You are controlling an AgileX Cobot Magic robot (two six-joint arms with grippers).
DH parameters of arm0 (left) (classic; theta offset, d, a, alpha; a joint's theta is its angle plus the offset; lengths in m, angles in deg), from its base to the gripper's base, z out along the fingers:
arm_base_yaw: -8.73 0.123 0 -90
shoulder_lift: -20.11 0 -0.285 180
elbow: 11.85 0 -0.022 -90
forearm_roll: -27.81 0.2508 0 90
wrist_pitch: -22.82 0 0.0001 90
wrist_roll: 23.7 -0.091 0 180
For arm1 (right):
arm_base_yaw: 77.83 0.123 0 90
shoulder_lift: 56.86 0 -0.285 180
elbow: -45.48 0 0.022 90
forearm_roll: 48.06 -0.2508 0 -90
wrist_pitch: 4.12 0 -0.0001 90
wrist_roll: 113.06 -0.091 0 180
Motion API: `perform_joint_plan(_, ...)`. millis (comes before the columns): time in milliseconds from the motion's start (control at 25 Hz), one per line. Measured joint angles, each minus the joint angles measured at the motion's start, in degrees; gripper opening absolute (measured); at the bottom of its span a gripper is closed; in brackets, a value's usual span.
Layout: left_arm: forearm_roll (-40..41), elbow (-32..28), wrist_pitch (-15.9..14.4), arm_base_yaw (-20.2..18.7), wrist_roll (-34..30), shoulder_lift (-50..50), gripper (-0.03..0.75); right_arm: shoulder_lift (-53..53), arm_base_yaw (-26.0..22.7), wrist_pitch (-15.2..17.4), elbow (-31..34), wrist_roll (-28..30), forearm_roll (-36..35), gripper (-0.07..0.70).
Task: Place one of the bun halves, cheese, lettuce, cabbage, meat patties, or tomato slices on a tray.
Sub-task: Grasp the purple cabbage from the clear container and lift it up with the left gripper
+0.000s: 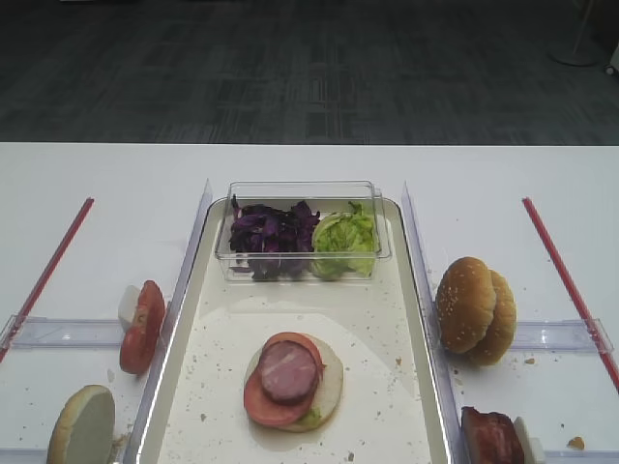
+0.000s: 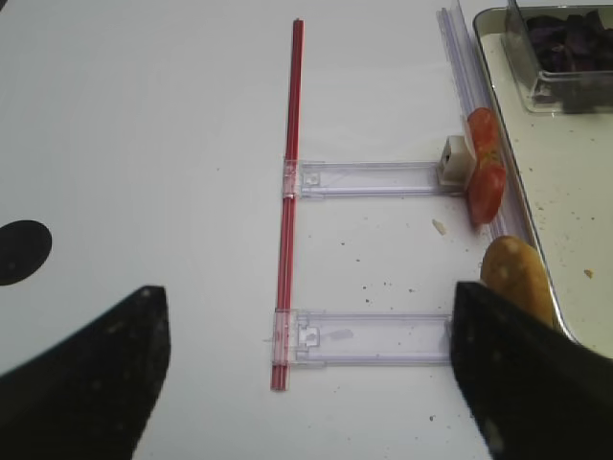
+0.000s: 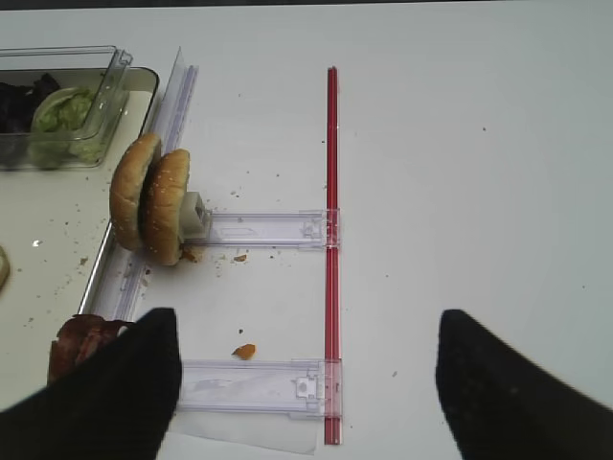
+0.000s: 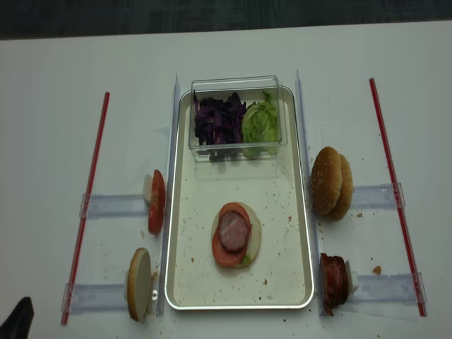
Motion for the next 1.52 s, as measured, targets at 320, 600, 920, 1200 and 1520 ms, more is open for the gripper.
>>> perform_joint_plan(320,0.0,0.0,0.0,0.0,0.0,0.0,0.552,0.0,0.0,0.0,0.0,0.0,0.0,0.571)
perform_joint_plan(600,0.0,0.0,0.0,0.0,0.0,0.0,0.552,0.0,0.0,0.0,0.0,0.0,0.0,0.571)
perform_joint_plan(920,0.0,0.0,0.0,0.0,0.0,0.0,0.552,0.0,0.0,0.0,0.0,0.0,0.0,0.571)
perform_joint_plan(1200,0.0,0.0,0.0,0.0,0.0,0.0,0.552,0.0,0.0,0.0,0.0,0.0,0.0,0.571)
perform_joint_plan(1520,0.0,0.0,0.0,0.0,0.0,0.0,0.575,0.0,0.0,0.0,0.0,0.0,0.0,0.571)
